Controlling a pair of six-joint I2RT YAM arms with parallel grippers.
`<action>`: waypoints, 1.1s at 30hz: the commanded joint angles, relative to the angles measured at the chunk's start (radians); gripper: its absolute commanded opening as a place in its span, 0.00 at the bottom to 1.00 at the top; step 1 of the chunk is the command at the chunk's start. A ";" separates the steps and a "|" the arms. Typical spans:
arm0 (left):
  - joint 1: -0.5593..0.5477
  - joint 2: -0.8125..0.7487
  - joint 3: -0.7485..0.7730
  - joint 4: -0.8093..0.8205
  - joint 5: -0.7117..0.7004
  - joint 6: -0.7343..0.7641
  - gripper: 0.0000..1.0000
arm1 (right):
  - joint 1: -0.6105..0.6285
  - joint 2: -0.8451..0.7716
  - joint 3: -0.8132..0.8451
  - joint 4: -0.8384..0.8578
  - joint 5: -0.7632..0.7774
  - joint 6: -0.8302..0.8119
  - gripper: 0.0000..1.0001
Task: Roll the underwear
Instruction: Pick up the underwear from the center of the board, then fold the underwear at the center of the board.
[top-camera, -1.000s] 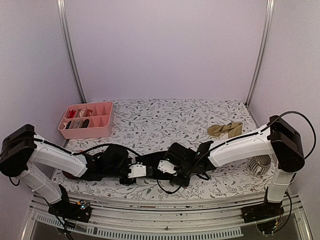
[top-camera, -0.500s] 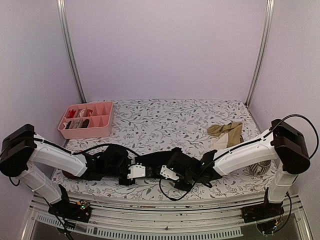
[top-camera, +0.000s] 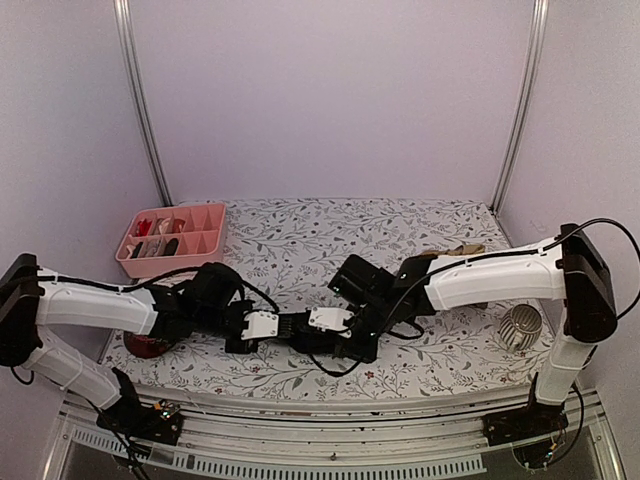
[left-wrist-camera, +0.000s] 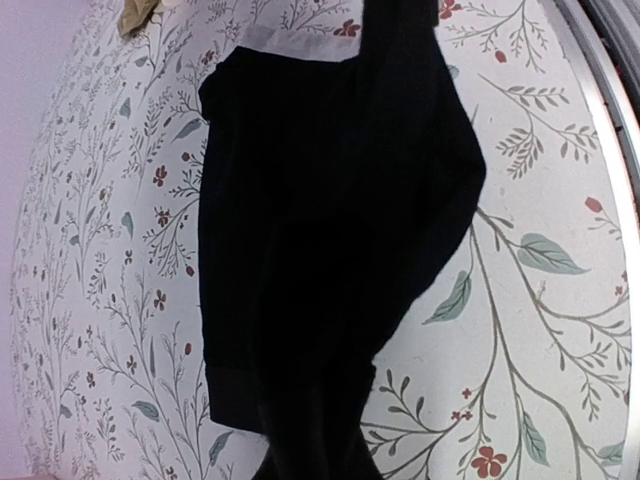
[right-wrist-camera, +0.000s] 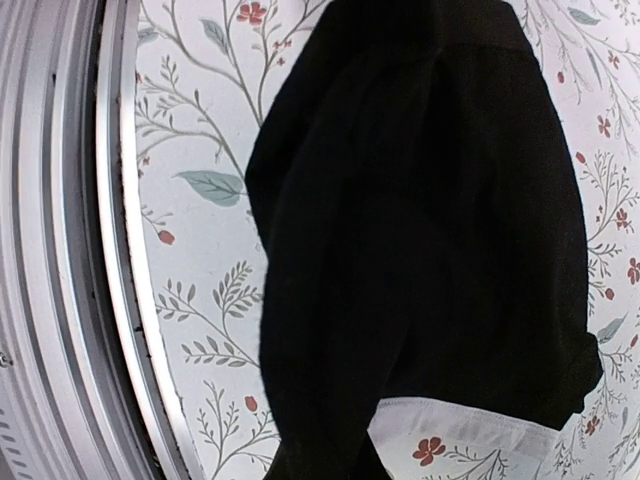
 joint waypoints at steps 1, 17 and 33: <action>0.053 0.013 0.037 -0.126 0.098 0.072 0.03 | -0.064 0.041 0.086 -0.116 -0.199 -0.026 0.03; 0.217 0.173 0.217 -0.221 0.228 0.096 0.06 | -0.222 0.200 0.293 -0.258 -0.331 -0.106 0.03; 0.260 0.338 0.357 -0.257 0.256 0.058 0.15 | -0.289 0.290 0.380 -0.250 -0.292 -0.125 0.14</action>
